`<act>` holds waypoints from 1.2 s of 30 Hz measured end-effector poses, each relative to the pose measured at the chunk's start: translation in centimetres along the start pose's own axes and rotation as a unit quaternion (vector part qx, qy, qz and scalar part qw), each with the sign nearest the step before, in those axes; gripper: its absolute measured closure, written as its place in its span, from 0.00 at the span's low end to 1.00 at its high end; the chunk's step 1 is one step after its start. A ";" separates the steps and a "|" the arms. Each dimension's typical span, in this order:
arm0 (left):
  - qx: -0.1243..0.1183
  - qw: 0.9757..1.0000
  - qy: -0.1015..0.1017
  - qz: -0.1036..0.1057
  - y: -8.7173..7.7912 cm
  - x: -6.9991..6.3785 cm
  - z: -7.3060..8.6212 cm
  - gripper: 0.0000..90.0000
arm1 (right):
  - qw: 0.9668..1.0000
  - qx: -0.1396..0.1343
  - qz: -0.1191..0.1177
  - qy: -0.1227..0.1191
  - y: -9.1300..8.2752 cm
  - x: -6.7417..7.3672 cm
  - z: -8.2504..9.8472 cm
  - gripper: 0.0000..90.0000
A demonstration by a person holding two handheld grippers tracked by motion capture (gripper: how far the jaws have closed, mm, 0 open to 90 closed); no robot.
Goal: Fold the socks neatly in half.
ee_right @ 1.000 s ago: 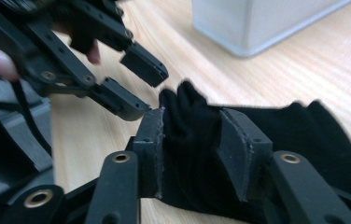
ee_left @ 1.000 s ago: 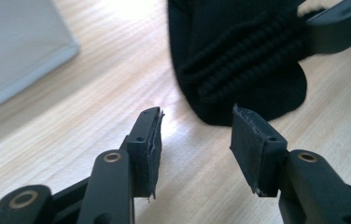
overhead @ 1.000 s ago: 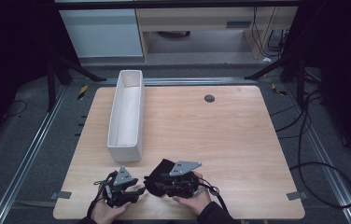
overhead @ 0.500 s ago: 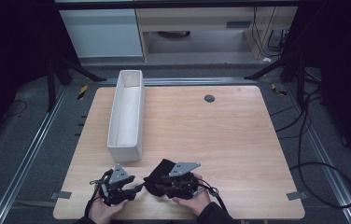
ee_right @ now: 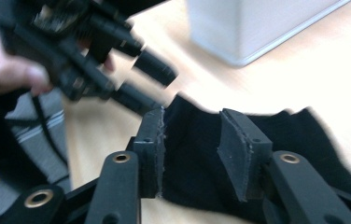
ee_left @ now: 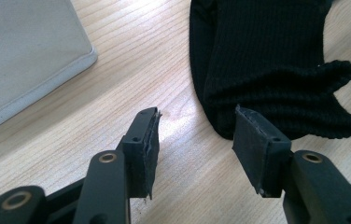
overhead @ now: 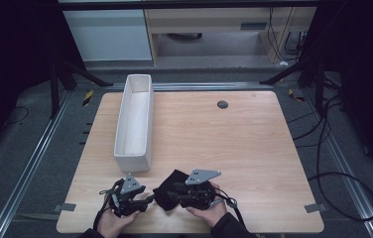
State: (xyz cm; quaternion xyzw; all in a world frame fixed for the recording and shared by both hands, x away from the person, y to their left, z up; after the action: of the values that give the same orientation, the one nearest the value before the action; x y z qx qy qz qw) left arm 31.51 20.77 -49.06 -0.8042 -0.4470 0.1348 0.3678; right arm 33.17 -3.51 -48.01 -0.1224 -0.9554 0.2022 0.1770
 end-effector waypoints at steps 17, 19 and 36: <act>-0.027 0.999 -0.038 -0.013 -0.2 1.2 -1.8 0.50 | 0.998 0.065 0.011 -0.014 3.3 0.5 2.1 0.61; -0.028 0.999 -0.037 -0.009 0.1 1.0 -2.2 0.50 | 0.998 0.065 0.012 -0.015 3.3 0.5 2.2 0.60; -0.006 1.000 0.003 0.008 0.8 -0.5 -1.4 0.49 | 0.993 0.007 0.119 0.021 -2.4 -4.3 0.6 0.60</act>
State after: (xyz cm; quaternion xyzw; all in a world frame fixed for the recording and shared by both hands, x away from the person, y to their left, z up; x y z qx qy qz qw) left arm 32.48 19.48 -48.69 -0.8103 -0.4404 0.1328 0.3630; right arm 36.46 -7.20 -48.74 -0.2382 -0.9287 0.2259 0.1727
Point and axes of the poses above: each handheld gripper's, and its own axes: y roughly forward along the jaws, z roughly out of its underside, x roughly to its left, the point moved 1 cm from there along y, roughly forward along the jaws, and after that the axes turned 11 degrees about -z, right-handed, at the moved point
